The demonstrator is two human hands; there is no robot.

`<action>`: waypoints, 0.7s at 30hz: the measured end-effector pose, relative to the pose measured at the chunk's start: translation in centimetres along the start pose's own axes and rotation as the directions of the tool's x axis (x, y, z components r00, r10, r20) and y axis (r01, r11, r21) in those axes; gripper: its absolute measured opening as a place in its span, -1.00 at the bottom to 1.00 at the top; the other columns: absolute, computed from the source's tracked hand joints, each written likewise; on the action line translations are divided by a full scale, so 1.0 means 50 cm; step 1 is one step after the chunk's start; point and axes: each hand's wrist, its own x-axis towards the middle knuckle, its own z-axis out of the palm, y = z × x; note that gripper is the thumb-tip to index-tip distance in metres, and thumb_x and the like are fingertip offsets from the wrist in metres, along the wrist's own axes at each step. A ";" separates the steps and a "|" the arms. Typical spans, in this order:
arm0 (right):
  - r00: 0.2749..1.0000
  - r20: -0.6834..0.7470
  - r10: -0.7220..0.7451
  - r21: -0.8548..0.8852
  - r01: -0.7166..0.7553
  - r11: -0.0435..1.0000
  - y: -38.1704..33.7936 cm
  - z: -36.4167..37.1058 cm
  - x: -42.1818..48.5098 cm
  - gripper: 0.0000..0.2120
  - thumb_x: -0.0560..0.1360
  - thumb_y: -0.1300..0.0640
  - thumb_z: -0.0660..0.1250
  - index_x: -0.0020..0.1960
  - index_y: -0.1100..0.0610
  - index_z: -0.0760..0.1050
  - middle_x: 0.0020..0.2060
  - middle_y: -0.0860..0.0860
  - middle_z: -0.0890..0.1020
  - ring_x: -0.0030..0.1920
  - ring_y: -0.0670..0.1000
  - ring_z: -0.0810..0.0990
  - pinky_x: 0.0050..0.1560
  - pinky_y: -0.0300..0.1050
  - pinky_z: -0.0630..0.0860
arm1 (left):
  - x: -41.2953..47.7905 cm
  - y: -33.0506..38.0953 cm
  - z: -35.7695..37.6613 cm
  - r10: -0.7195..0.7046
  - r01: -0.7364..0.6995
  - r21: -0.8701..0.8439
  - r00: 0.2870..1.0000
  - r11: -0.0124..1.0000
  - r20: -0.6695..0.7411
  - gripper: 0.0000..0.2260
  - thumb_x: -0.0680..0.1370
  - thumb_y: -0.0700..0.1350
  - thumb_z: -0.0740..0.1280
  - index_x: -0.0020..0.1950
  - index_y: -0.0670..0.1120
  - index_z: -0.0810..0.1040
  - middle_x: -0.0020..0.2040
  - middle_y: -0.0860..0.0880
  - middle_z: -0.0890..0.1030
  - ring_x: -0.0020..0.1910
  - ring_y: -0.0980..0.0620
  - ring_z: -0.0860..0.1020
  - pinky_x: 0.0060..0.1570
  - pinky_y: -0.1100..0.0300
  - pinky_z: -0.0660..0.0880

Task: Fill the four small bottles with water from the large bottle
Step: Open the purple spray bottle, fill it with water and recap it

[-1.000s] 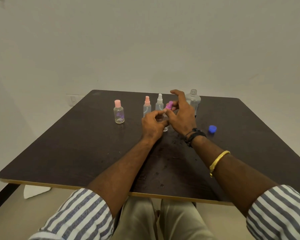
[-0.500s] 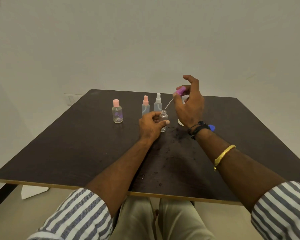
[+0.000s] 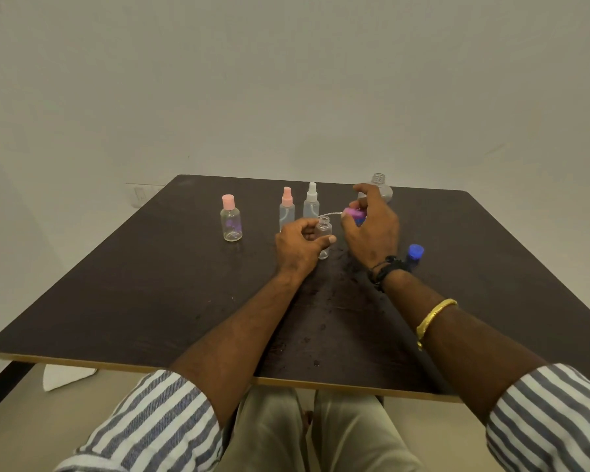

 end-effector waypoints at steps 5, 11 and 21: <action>0.998 0.038 0.049 -0.051 -0.047 0.998 0.009 0.008 -0.012 -0.65 0.49 0.18 0.44 0.25 0.08 0.47 -0.10 -0.05 0.57 -0.07 -0.03 0.58 0.02 -0.11 0.59 | 0.002 -0.002 0.002 0.005 -0.005 -0.009 1.000 1.000 -0.010 -0.62 0.37 -0.19 0.63 0.15 -0.16 0.69 -0.03 -0.03 0.74 -0.07 0.12 0.70 0.01 0.25 0.64; 0.990 0.101 0.101 -0.133 -0.087 0.987 0.023 0.014 -0.023 -0.70 0.50 0.17 0.42 0.21 0.07 0.50 -0.12 -0.02 0.58 -0.10 -0.01 0.58 -0.02 -0.02 0.62 | 0.002 -0.007 0.002 0.013 -0.013 -0.011 1.000 1.000 -0.009 -0.61 0.38 -0.18 0.62 0.18 -0.16 0.68 0.00 -0.05 0.74 -0.06 0.12 0.70 0.01 0.27 0.64; 0.967 0.189 0.171 -0.217 -0.129 0.968 0.031 0.016 -0.034 -0.69 0.50 0.14 0.45 0.22 0.08 0.49 -0.07 0.03 0.61 -0.05 0.02 0.60 0.03 0.04 0.63 | 0.002 -0.006 0.000 0.024 -0.024 0.011 1.000 1.000 -0.004 -0.59 0.39 -0.14 0.62 0.21 -0.15 0.68 0.03 -0.05 0.74 -0.03 0.10 0.70 0.03 0.25 0.65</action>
